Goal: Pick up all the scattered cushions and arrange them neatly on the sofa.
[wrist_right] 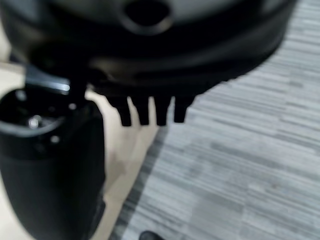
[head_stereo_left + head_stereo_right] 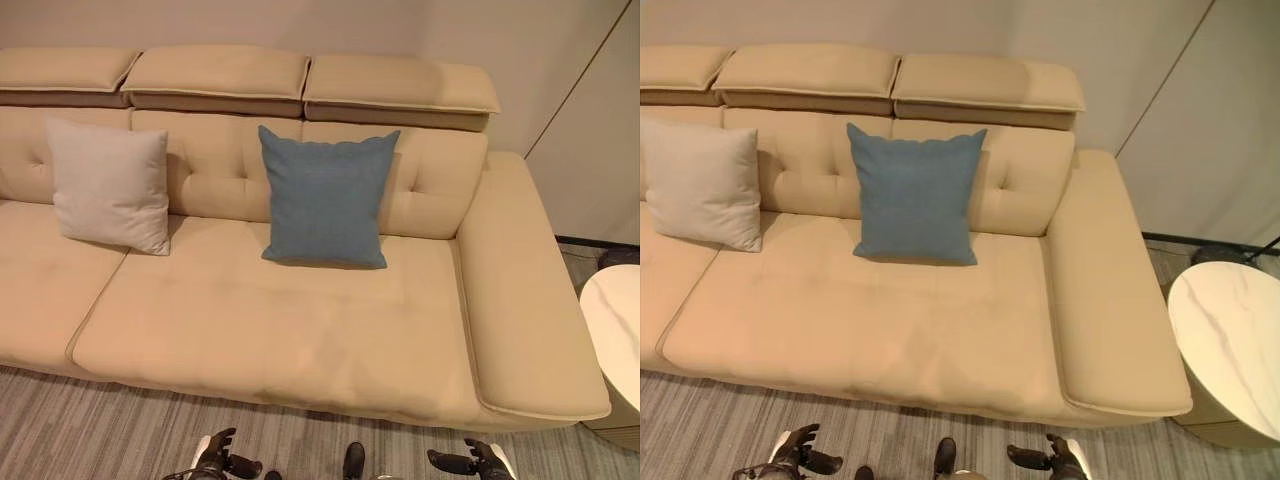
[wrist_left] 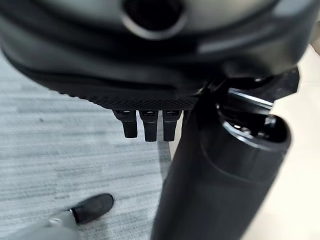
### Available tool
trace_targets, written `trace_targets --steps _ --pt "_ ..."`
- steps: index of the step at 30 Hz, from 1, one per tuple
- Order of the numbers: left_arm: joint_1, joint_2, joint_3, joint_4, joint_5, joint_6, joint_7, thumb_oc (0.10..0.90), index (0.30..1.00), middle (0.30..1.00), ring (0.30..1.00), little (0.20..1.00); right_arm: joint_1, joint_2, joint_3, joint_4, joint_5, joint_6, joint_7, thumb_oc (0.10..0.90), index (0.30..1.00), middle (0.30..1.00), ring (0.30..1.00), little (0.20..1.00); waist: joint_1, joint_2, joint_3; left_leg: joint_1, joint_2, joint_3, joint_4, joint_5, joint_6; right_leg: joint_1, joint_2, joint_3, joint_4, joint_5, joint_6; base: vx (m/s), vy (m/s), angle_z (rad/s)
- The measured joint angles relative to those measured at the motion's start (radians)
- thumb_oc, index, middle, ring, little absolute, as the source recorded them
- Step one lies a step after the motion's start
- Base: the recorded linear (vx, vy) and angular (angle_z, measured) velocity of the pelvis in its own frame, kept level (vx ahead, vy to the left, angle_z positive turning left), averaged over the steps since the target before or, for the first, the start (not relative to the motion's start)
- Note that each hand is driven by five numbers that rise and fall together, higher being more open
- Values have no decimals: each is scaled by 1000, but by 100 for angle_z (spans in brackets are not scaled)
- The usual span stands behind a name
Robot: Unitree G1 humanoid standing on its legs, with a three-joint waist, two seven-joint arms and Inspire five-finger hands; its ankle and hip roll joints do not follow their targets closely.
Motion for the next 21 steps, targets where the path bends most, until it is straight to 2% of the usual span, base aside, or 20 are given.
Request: trace_targets --steps 3,6,10,21 --pt "18 6 2 4 0 2 0 800 900 900 900 900 14 12 1 13 0 2 3 800 900 900 900 900 9 -4 -30 1 -29 5 -3 -21 28 -10 -26 33 12 12 28 19 64 -5" --pt "52 11 3 40 1 23 0 800 900 900 900 900 32 12 1 17 0 4 3 800 900 900 900 900 9 9 -54 13 -49 22 -2 -26 48 -11 -45 51 27 12 37 -5 55 -12" --pt "67 25 3 52 10 41 0 800 900 900 900 900 40 13 3 18 -1 11 4 800 900 900 900 900 9 12 -60 12 -58 27 12 -25 48 -10 -53 56 24 17 44 -5 46 -4" --pt "36 26 3 38 19 40 -2 800 900 900 900 900 30 13 3 17 -1 15 4 800 900 900 900 900 9 4 -66 17 -58 27 13 -25 48 11 -51 54 -3 27 48 -2 19 0"
